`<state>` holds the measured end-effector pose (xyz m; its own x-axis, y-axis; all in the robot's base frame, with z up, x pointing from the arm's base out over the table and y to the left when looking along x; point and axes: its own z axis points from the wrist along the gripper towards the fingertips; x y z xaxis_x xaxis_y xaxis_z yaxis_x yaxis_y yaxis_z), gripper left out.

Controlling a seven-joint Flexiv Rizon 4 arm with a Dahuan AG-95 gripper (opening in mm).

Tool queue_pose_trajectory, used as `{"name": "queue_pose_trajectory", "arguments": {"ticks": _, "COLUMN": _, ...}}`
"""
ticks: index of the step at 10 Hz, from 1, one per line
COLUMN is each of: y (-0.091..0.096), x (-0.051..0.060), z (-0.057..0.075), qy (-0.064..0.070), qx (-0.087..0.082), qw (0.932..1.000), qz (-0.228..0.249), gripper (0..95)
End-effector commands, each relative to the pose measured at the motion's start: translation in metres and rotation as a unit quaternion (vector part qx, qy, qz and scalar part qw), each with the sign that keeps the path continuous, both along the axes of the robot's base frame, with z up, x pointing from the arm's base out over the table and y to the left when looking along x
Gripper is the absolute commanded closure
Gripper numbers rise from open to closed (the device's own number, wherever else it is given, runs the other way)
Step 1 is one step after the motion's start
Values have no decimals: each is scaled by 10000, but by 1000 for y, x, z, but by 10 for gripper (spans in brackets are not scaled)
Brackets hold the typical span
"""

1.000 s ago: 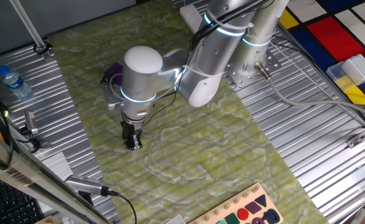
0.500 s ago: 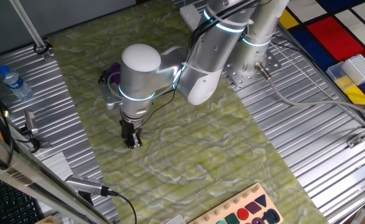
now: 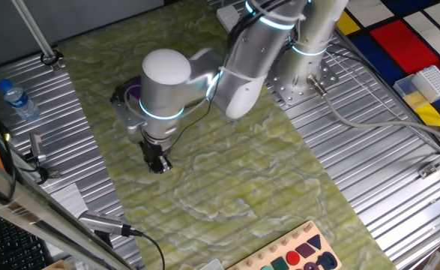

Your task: Insert a small pipette tip into the holder for small pipette tips

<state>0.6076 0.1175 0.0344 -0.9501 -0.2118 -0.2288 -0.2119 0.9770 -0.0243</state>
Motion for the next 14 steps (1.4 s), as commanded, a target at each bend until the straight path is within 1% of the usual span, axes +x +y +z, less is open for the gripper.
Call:
{"name": "queue_pose_trajectory", "arguments": {"ticks": 1, "y": -24, "x": 1, "z": 16, "qy": 321, "qx": -341, "qw": 9940, "qz": 988, "gripper": 950}}
{"name": "queue_pose_trajectory", "arguments": {"ticks": 4, "y": -47, "x": 2, "z": 33, "qy": 612, "qx": -519, "qw": 9856, "qz": 1486, "gripper": 950}}
{"name": "queue_pose_trajectory", "arguments": {"ticks": 5, "y": -56, "x": 2, "z": 40, "qy": 720, "qx": -668, "qw": 9802, "qz": 1721, "gripper": 950}}
{"name": "queue_pose_trajectory", "arguments": {"ticks": 6, "y": -63, "x": 1, "z": 45, "qy": 792, "qx": -818, "qw": 9746, "qz": 1929, "gripper": 950}}
{"name": "queue_pose_trajectory", "arguments": {"ticks": 7, "y": -67, "x": 0, "z": 47, "qy": 815, "qx": -918, "qw": 9713, "qz": 2040, "gripper": 950}}
{"name": "queue_pose_trajectory", "arguments": {"ticks": 8, "y": -74, "x": -2, "z": 50, "qy": 847, "qx": -1043, "qw": 9664, "qz": 2191, "gripper": 950}}
{"name": "queue_pose_trajectory", "arguments": {"ticks": 9, "y": -81, "x": -5, "z": 52, "qy": 877, "qx": -1128, "qw": 9612, "qz": 2360, "gripper": 950}}
{"name": "queue_pose_trajectory", "arguments": {"ticks": 11, "y": -91, "x": -8, "z": 54, "qy": 960, "qx": -1247, "qw": 9547, "qz": 2525, "gripper": 950}}
{"name": "queue_pose_trajectory", "arguments": {"ticks": 12, "y": -95, "x": -9, "z": 55, "qy": 1051, "qx": -1355, "qw": 9487, "qz": 2655, "gripper": 950}}
{"name": "queue_pose_trajectory", "arguments": {"ticks": 14, "y": -102, "x": -11, "z": 55, "qy": 1172, "qx": -1601, "qw": 9344, "qz": 2958, "gripper": 950}}
